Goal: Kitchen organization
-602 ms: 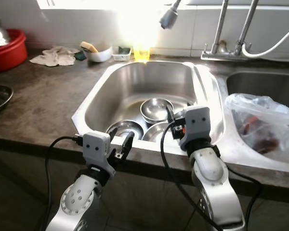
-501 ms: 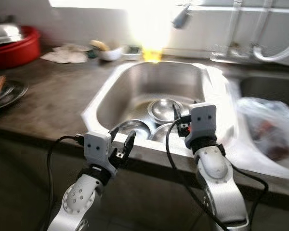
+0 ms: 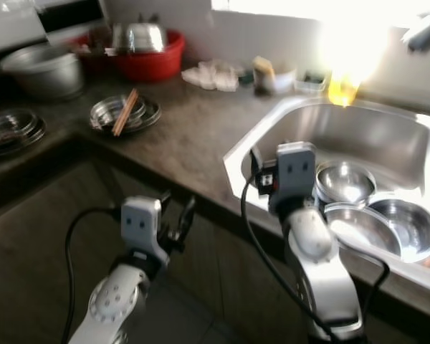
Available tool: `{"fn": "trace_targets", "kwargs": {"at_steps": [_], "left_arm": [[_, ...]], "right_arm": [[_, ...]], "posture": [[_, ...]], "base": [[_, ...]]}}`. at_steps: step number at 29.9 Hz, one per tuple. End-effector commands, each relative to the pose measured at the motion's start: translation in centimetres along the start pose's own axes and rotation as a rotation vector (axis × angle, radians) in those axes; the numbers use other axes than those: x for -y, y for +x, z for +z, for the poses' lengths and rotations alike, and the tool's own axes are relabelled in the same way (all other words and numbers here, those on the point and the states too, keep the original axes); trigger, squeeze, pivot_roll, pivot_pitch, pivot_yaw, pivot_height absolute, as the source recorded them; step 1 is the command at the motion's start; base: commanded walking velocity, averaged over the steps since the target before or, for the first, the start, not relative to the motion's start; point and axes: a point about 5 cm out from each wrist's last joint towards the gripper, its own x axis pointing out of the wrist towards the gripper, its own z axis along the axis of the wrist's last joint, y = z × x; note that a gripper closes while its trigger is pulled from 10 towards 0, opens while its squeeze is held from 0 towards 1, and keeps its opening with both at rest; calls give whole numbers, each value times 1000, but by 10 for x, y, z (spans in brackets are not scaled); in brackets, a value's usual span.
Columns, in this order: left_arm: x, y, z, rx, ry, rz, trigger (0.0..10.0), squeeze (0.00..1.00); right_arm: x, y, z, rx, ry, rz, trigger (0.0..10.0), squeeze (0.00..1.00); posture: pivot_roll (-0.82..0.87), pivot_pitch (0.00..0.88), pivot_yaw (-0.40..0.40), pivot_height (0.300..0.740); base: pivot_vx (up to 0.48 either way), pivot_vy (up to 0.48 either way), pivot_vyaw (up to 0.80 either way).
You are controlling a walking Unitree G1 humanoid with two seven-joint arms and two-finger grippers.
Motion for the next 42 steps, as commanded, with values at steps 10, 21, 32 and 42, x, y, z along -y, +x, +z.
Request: {"fn": "trace_targets", "kwargs": {"at_steps": [10,21,32,42], "left_arm": [[-5,-4,-2,-19,13,14,10000,0],[-4,-5,-3,-26,12,13,10000,0],[-2,-2,0,-4,23,2,10000,0],[0,-4,-1,-11,17,-11,10000,0]], "right_arm": [[-10,4,5,9,24,29,10000,0],[-14,6,3,-8,43,36,10000,0],[-16,9,6,0,35,37,10000,0],[-17,10,6,1,38,43,10000,0]], "posture": [[99,67,0,740],[99,78,-2,740],[96,74,-5,740],[96,68,-4,740]], "base": [[0,473,800],[0,480,0],[29,110,0],[355,0,0]]}}
